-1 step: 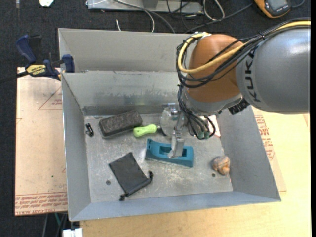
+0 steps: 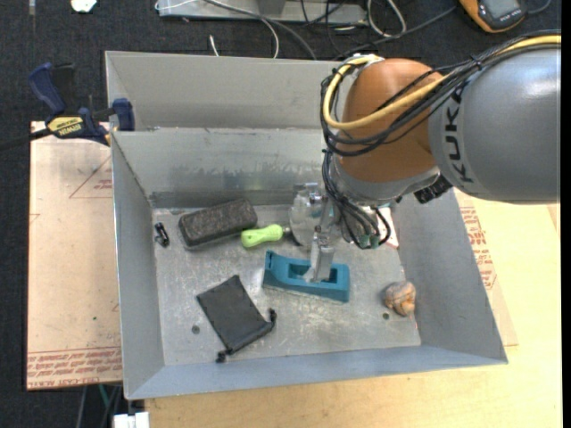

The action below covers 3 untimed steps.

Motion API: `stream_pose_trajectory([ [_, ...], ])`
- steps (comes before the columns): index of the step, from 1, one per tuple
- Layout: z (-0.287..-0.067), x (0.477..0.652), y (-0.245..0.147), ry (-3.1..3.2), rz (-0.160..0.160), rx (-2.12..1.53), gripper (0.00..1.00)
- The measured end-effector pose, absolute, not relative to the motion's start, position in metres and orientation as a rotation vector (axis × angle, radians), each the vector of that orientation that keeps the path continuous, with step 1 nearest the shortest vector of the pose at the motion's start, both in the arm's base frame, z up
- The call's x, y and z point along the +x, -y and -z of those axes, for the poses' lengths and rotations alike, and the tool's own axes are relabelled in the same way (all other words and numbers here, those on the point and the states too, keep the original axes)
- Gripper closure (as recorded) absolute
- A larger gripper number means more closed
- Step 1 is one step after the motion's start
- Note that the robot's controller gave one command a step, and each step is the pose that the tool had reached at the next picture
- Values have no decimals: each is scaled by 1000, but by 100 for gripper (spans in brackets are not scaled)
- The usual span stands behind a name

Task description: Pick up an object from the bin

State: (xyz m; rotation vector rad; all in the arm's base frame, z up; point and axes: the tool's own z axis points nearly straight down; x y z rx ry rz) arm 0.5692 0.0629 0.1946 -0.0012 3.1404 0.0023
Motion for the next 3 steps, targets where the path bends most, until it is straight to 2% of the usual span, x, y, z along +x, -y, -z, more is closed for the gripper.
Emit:
stream_pose_trajectory([
  [1,-124,556,-39,-3137,-3,0,0],
  [2,-90,547,-33,-3139,-5,41,0],
  [3,-125,543,-28,-3135,-4,133,0],
])
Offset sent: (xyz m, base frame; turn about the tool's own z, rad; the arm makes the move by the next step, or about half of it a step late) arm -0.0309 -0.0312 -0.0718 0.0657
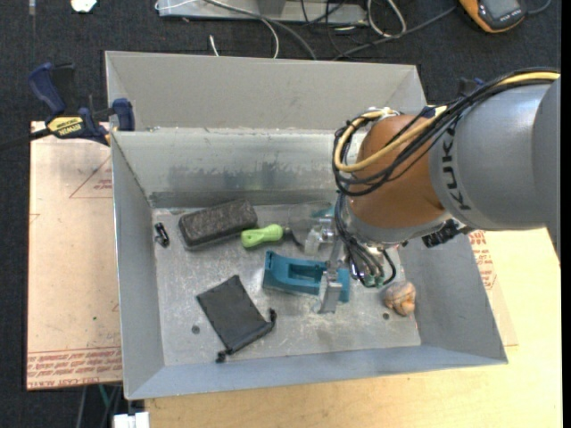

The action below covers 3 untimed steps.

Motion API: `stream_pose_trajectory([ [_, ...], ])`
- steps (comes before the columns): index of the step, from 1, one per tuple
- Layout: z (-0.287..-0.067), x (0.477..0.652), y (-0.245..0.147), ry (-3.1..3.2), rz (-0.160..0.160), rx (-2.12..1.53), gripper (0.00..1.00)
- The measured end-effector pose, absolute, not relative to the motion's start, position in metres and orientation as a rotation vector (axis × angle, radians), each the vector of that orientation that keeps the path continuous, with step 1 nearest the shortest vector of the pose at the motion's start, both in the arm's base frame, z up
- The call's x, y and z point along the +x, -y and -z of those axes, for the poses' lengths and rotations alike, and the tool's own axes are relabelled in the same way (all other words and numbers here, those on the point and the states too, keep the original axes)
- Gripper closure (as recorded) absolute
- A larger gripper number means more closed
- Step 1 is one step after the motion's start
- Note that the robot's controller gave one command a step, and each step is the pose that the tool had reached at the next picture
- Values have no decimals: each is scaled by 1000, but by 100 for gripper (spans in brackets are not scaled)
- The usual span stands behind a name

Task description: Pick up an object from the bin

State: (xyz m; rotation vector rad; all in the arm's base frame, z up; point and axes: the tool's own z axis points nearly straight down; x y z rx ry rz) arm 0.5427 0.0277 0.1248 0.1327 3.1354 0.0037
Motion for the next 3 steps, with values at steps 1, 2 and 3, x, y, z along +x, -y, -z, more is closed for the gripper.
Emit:
stream_pose_trajectory([
  [1,-72,542,-12,-3130,-8,217,0],
  [2,-72,549,-21,-3123,-6,188,100],
  [3,-72,549,-21,-3123,-6,189,100],
])
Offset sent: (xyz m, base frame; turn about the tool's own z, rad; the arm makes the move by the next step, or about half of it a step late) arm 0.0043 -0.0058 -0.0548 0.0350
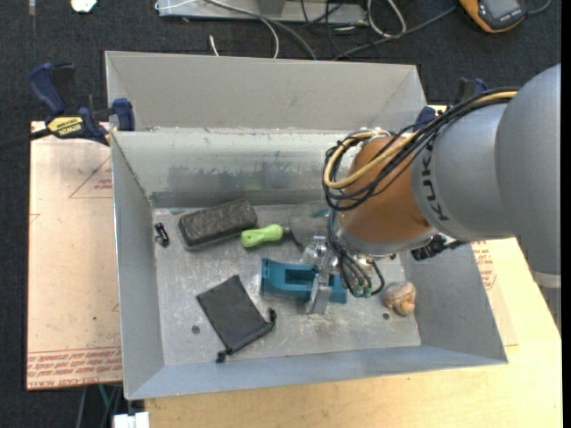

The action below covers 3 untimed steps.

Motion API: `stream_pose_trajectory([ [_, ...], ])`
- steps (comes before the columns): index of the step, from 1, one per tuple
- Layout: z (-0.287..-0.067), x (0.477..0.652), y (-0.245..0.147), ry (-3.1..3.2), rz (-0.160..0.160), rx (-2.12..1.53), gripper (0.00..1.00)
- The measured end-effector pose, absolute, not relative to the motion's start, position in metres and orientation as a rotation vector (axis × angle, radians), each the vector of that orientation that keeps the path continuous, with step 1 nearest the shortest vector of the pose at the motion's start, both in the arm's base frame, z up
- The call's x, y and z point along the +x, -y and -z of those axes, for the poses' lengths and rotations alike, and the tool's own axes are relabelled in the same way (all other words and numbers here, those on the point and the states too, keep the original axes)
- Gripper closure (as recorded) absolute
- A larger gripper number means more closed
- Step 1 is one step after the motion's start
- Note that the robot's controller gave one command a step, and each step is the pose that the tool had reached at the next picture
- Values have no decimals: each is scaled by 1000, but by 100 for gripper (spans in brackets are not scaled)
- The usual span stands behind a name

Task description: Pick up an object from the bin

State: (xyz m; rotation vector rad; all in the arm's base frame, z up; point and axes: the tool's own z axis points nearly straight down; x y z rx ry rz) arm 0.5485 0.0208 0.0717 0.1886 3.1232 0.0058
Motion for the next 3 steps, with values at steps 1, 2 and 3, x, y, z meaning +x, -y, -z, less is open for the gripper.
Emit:
stream_pose_trajectory([
  [1,-77,548,-21,-3123,-6,189,100],
  [2,-116,545,-22,-3136,-6,188,100],
  [3,-146,547,-22,-3127,-8,187,100],
])
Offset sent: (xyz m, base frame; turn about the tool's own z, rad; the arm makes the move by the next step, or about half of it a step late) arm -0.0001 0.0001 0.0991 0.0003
